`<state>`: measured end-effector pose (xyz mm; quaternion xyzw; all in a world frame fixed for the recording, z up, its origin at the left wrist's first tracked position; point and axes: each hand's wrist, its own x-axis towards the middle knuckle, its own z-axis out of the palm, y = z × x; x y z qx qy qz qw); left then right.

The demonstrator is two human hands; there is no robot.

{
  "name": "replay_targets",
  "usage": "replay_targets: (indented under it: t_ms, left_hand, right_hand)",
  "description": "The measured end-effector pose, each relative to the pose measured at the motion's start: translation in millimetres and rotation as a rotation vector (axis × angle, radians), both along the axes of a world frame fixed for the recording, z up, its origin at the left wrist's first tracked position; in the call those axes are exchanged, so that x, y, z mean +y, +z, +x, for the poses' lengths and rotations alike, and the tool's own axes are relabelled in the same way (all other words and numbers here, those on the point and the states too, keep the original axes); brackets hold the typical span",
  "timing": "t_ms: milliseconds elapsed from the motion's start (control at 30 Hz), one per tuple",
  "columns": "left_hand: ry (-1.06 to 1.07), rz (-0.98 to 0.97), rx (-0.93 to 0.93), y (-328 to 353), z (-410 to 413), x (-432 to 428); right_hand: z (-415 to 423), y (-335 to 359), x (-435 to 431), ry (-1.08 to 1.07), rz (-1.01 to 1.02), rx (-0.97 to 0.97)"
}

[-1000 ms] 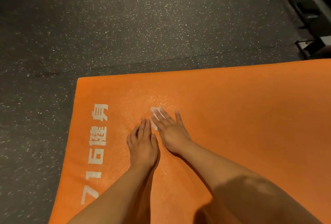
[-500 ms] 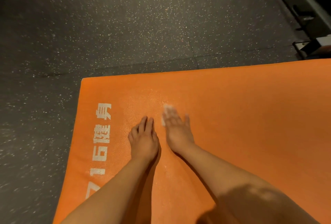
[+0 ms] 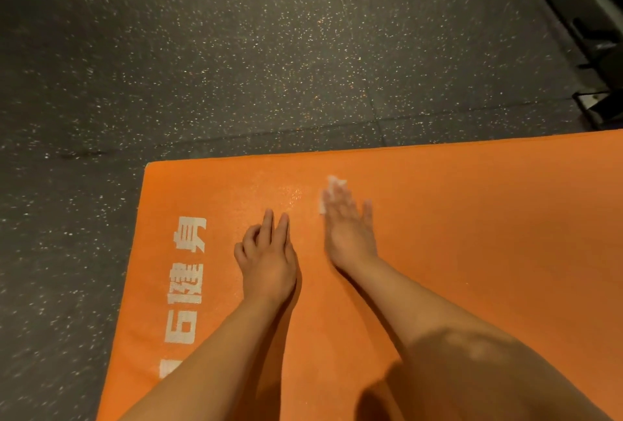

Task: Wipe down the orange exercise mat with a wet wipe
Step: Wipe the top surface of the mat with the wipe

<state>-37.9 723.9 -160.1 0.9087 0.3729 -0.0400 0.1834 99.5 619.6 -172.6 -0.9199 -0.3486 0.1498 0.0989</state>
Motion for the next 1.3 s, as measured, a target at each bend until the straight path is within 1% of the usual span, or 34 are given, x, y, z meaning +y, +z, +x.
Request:
replay_targets:
  t_ms: [67,100,133,233,267,300,333,367,433,467,500,533,567,700,767,800,833,900,933,967,1000,1100,1167,1233,1267,1300]
  left_hand:
    - [0.02,0.007,0.006,0,4,0]
    - [0.039,-0.002,0.002,0,8,1]
    - [0.058,-0.01,-0.006,1,12,3]
    - [0.074,-0.011,-0.014,3,27,12]
    - [0.073,-0.006,-0.017,1,30,15]
    - [0.071,-0.002,-0.015,0,33,19]
    - [0.067,-0.003,-0.006,-1,33,22]
    - [0.062,-0.006,0.005,-1,34,24]
    - [0.058,-0.003,0.014,0,32,23]
    - [0.061,0.004,0.012,2,32,22]
    - [0.069,0.005,0.007,4,32,23]
    - [0.084,-0.005,-0.005,5,34,26]
    - [0.102,-0.016,-0.022,7,36,30]
    - [0.134,-0.046,-0.021,8,46,41]
    - [0.153,-0.078,0.0,8,49,45]
    - [0.156,-0.087,0.008,8,50,46]
    - [0.157,-0.093,0.013,8,51,47]
    - [0.154,-0.096,0.018,9,53,49]
    - [0.156,-0.092,0.012,9,53,50]
    - [0.16,-0.088,0.0,10,54,52]
    - [0.166,-0.09,-0.015,9,54,54]
    - [0.194,-0.121,-0.084,5,51,57]
    - [0.211,-0.118,-0.12,3,49,57]
    - [0.216,-0.098,-0.1,3,51,54]
    - [0.216,-0.092,-0.075,3,53,51]
    - [0.213,-0.089,-0.046,4,55,48]
  right_hand:
    - [9,3,3,-0.181,-0.005,-0.014]
    - [6,5,12,-0.194,0.015,0.007]
    - [0,8,23,-0.149,0.041,0.038]
    - [-17,8,45,0.146,0.103,0.114]
    - [-12,7,45,0.214,0.102,0.105]
    - [-3,4,41,0.237,0.09,0.072]
    - [8,1,35,0.204,0.068,0.034]
    - [20,0,27,0.108,0.051,0.008]
    - [40,2,16,-0.156,0.046,-0.001]
    - [43,3,17,-0.244,0.046,0.008]
    - [43,5,23,-0.282,0.053,0.018]
    - [39,7,33,-0.269,0.062,0.034]
    - [33,8,44,-0.209,0.08,0.056]
    - [13,10,80,0.182,0.154,0.152]
    - [20,9,80,0.28,0.131,0.134]
    - [26,8,77,0.273,0.107,0.099]
    - [34,7,74,0.215,0.089,0.069]
    - [44,7,72,0.002,0.094,0.053]
    - [44,8,75,-0.072,0.109,0.059]
    - [40,10,82,-0.093,0.132,0.076]
    - [33,11,92,-0.058,0.154,0.104]
    - [15,12,111,0.211,0.18,0.212]
    - [22,11,111,0.319,0.173,0.242]
    - [38,9,98,0.321,0.148,0.181]
    - [45,7,90,0.246,0.139,0.138]
    - [51,5,82,0.125,0.136,0.102]
